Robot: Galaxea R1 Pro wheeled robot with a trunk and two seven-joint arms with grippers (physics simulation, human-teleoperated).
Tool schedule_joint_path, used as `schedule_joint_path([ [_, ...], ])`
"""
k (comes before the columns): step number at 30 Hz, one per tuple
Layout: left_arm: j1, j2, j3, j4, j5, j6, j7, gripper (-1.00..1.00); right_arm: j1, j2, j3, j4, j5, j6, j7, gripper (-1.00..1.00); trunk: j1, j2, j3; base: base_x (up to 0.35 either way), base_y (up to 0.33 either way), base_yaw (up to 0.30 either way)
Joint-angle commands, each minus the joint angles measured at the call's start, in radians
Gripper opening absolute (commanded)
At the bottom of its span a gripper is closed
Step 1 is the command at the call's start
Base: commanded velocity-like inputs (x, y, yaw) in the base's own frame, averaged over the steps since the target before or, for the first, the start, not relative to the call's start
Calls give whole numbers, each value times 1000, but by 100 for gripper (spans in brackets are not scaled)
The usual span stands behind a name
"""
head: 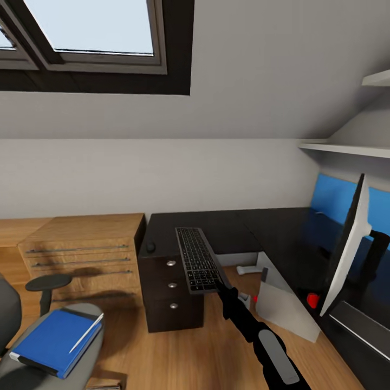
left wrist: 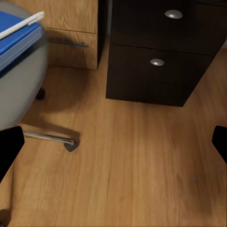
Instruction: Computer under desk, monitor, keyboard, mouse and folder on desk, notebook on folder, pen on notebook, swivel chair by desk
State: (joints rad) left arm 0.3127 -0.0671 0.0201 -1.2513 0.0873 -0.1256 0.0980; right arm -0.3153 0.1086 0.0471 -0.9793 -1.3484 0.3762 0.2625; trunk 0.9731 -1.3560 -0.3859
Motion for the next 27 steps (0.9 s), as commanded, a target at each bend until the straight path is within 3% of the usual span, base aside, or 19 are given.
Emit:
schedule_joint_path([
  [1,0,0,0,0,9,-2,0,100,-1,0,2,11,-10,4,1,-100,1,-1,-1,328,0,0],
  [12,0,0,1,0,8,-3,0,100,0,0,16,17,-11,9,2,-100,1,-1,-1,322,17,0],
  [19,0,0,1,0,8,-3,0,100,1,1,63,26,-12,7,1,-100,1,-1,-1,295,195,0],
  [27,0,0,1,0,9,-2,0,100,1,5,81,78,-7,1,4,-100,1,-1,-1,290,127,0],
])
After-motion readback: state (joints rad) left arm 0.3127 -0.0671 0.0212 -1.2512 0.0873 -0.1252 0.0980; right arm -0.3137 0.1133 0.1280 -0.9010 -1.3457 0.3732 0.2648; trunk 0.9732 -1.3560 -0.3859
